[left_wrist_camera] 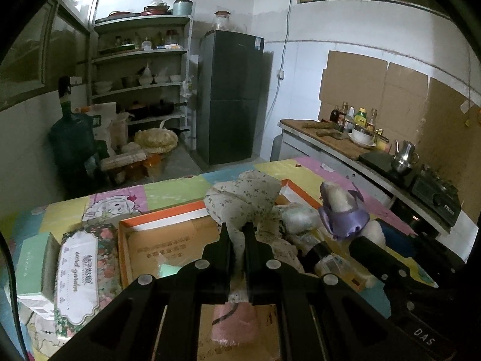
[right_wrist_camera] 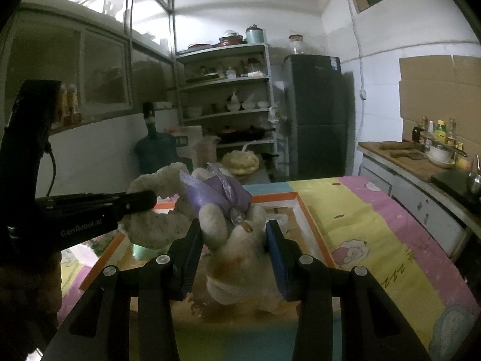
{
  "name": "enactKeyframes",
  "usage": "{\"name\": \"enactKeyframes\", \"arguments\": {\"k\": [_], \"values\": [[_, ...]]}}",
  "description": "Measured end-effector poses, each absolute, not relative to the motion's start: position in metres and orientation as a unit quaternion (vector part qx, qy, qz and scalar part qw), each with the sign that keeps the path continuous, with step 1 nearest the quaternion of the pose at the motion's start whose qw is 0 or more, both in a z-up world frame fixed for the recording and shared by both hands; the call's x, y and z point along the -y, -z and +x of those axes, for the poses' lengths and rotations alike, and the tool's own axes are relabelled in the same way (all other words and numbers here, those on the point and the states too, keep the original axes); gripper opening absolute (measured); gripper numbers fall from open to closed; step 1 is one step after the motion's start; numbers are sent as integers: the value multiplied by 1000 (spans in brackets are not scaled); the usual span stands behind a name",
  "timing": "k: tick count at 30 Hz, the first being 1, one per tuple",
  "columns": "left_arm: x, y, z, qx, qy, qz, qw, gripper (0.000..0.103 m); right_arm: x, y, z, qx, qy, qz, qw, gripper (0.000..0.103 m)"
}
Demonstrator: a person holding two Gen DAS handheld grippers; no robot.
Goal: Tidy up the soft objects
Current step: 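Carry the scrunchie cloth and plush bunny over the cardboard box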
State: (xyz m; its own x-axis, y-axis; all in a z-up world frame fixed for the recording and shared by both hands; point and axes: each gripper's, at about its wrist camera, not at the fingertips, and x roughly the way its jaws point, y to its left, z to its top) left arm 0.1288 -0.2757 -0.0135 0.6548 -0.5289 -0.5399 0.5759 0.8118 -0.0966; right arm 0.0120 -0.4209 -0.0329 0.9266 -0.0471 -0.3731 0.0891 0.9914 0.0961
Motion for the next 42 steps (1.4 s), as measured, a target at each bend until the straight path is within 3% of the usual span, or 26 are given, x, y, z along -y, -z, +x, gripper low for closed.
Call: {"name": "enactKeyframes", "arguments": {"k": [37,42], "values": [[290,59,183,-366,286,22,885,9,426,56,68,-257,40,36,965,45],[289,62,188,-382,274,19,883,20,427,57,69,-258,38,36,965,47]]}}
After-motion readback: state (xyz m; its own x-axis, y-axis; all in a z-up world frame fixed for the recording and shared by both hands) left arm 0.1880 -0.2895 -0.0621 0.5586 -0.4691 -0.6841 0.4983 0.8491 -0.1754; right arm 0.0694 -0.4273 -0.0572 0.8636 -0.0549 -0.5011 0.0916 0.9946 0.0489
